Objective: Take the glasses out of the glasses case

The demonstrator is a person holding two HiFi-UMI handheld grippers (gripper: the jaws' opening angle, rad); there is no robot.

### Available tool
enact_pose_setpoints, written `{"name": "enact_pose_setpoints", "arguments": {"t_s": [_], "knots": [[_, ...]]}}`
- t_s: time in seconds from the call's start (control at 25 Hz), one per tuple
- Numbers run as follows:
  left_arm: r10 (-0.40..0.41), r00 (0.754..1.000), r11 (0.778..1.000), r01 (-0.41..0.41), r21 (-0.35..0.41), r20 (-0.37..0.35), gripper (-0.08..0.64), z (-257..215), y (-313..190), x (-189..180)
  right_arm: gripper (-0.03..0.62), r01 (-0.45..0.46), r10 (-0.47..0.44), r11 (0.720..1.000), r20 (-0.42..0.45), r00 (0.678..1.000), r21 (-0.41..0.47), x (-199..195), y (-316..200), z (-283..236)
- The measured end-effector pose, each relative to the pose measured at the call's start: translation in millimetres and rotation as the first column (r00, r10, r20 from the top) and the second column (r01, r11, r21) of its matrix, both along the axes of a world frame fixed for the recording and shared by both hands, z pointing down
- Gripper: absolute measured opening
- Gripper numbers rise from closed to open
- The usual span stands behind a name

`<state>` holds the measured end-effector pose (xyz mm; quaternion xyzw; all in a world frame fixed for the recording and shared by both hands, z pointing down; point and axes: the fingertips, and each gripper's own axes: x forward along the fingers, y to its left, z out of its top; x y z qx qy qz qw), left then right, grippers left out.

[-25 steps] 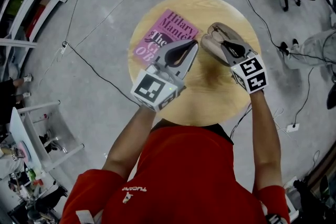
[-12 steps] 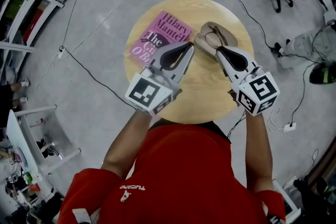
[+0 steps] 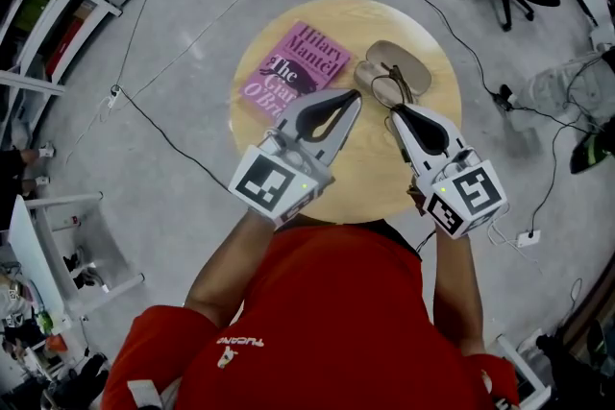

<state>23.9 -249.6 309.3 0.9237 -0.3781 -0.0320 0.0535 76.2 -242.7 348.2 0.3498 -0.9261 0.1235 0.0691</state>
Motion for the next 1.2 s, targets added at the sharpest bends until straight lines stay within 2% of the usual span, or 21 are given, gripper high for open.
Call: {"name": "enact_pose_setpoints", "arguments": {"t_s": [0.32, 1.2], "knots": [[-0.017, 1.0, 1.0, 0.018, 0.007, -0.011, 0.011, -8, 9, -4, 0.031, -0.013, 0.013, 1.0, 0.02, 1.0, 0.002, 9, 17, -7], [-0.028, 1.0, 1.0, 0.028, -0.004, -0.014, 0.009, -2, 11, 3, 0.029, -0.01, 0.01, 1.0, 0.01, 1.0, -0.004, 20, 19, 5]]}}
